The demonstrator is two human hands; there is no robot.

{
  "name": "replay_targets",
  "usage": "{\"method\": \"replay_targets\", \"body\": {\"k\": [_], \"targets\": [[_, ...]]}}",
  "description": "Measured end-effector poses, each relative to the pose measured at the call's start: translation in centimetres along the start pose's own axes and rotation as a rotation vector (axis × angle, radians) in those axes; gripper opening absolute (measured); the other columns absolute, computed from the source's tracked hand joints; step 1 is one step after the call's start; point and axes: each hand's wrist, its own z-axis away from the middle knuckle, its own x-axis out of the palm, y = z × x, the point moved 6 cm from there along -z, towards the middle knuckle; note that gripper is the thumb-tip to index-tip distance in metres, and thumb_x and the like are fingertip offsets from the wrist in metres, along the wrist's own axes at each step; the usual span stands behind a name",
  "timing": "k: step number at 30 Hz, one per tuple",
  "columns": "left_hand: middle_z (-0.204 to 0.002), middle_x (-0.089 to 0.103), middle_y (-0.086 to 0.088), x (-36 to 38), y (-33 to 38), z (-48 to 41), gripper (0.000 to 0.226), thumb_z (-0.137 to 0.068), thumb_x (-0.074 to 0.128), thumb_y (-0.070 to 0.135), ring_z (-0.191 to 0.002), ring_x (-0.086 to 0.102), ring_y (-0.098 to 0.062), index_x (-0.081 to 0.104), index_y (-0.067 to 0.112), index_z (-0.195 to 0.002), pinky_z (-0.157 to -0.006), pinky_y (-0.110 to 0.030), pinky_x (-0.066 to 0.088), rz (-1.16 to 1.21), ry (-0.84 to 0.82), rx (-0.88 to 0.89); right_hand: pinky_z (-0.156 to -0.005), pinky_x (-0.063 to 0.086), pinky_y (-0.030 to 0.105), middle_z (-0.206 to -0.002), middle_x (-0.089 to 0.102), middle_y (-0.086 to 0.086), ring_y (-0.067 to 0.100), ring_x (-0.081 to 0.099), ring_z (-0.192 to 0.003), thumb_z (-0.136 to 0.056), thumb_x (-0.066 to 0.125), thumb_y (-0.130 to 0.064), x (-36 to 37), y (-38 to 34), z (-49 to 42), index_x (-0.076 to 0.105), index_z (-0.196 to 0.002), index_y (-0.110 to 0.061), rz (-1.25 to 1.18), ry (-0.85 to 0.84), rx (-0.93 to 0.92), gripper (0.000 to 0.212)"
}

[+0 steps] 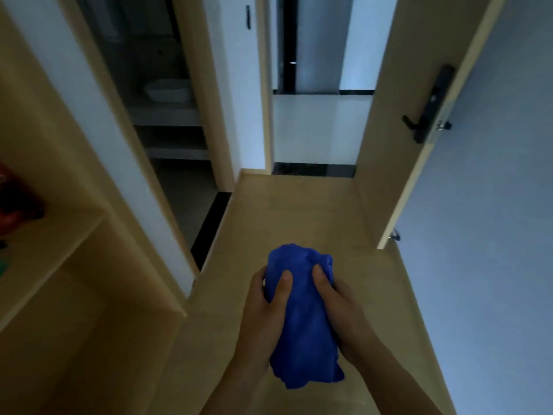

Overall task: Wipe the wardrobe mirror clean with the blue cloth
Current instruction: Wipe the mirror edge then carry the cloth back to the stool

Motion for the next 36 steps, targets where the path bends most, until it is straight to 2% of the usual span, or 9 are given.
{"method": "replay_targets", "body": {"k": [5, 8, 11, 13, 16, 19, 22, 29, 36], "targets": [[-0.106, 0.070, 0.025, 8.7, -0.7, 0.8, 0.056, -0.076, 0.061, 0.075, -0.092, 0.072, 0.000, 0.055, 0.045, -0.124, -0.078, -0.030, 0.061, -0.039, -0.204, -0.027, -0.076, 0.061, 0.030, -0.105, 0.077, 0.006, 0.022, 0.075, -0.098, -0.098, 0.053, -0.051, -8.8, -0.3, 3.2, 0.074, -0.108, -0.026, -0.045, 0.242, 0.007, 0.034], [-0.106, 0.071, 0.024, 12.9, -1.2, 1.6, 0.050, -0.081, 0.061, 0.071, -0.093, 0.072, -0.003, 0.056, 0.044, -0.123, -0.085, -0.037, 0.061, -0.089, -0.327, -0.034, -0.082, 0.059, 0.038, -0.101, 0.078, 0.005, 0.020, 0.075, -0.095, -0.096, 0.056, -0.051, -12.7, -0.1, 5.9, 0.076, -0.101, -0.028, -0.074, 0.405, 0.010, 0.030], [-0.108, 0.072, 0.020, 16.6, -2.0, 2.7, 0.042, -0.088, 0.060, 0.066, -0.093, 0.072, -0.003, 0.056, 0.044, -0.123, -0.089, -0.040, 0.060, -0.136, -0.456, -0.039, -0.073, 0.059, 0.028, -0.099, 0.078, 0.002, 0.016, 0.075, -0.092, -0.098, 0.056, -0.045, -15.7, 0.0, 8.7, 0.077, -0.094, -0.034, -0.111, 0.539, -0.008, 0.023], [-0.106, 0.072, 0.019, 18.9, -2.4, 3.7, 0.038, -0.089, 0.058, 0.065, -0.091, 0.072, -0.002, 0.056, 0.045, -0.121, -0.086, -0.036, 0.060, -0.168, -0.543, -0.036, -0.072, 0.059, 0.026, -0.098, 0.078, 0.002, 0.016, 0.075, -0.091, -0.100, 0.056, -0.041, -17.4, 0.4, 10.8, 0.075, -0.100, -0.027, -0.120, 0.647, -0.003, 0.024], [-0.101, 0.072, 0.020, 21.9, -2.7, 5.1, 0.030, -0.091, 0.056, 0.061, -0.087, 0.071, 0.001, 0.056, 0.045, -0.116, -0.075, -0.027, 0.057, -0.211, -0.687, -0.023, -0.086, 0.059, 0.038, -0.102, 0.078, 0.004, 0.019, 0.074, -0.096, -0.101, 0.056, -0.040, -19.1, 1.0, 13.9, 0.071, -0.111, -0.020, -0.159, 0.802, 0.007, 0.027], [-0.095, 0.072, 0.023, 24.4, -3.3, 6.4, 0.025, -0.095, 0.055, 0.056, -0.084, 0.072, 0.000, 0.057, 0.041, -0.115, -0.070, -0.024, 0.053, -0.252, -0.846, -0.015, -0.090, 0.058, 0.042, -0.101, 0.078, 0.007, 0.022, 0.074, -0.097, -0.101, 0.056, -0.038, -20.0, 1.8, 16.7, 0.070, -0.113, -0.013, -0.176, 0.944, 0.020, 0.031], [-0.095, 0.072, 0.023, 26.3, -4.2, 8.3, 0.027, -0.093, 0.057, 0.057, -0.084, 0.072, 0.000, 0.057, 0.041, -0.114, -0.073, -0.029, 0.056, -0.296, -0.989, -0.029, -0.084, 0.060, 0.036, -0.096, 0.079, 0.006, 0.018, 0.075, -0.091, -0.101, 0.055, -0.037, -20.0, 2.9, 19.8, 0.071, -0.109, -0.013, -0.223, 1.083, 0.047, 0.031], [-0.099, 0.074, 0.018, 27.4, -7.5, 14.9, 0.026, -0.094, 0.060, 0.055, -0.087, 0.074, -0.005, 0.058, 0.039, -0.114, -0.077, -0.034, 0.060, -0.362, -1.345, -0.087, -0.089, 0.059, 0.044, -0.092, 0.079, 0.004, 0.019, 0.076, -0.089, -0.097, 0.056, -0.048, -17.4, 7.5, 27.4, 0.071, -0.102, -0.013, -0.370, 1.395, 0.110, 0.038], [-0.103, 0.074, 0.018, 26.3, -10.2, 21.6, 0.029, -0.094, 0.063, 0.052, -0.088, 0.073, -0.001, 0.057, 0.040, -0.119, -0.074, -0.027, 0.057, -0.432, -1.579, -0.108, -0.088, 0.059, 0.050, -0.094, 0.077, 0.011, 0.025, 0.075, -0.091, -0.096, 0.061, -0.043, -13.4, 11.1, 34.0, 0.067, -0.104, -0.006, -0.559, 1.670, 0.042, 0.038]]}}
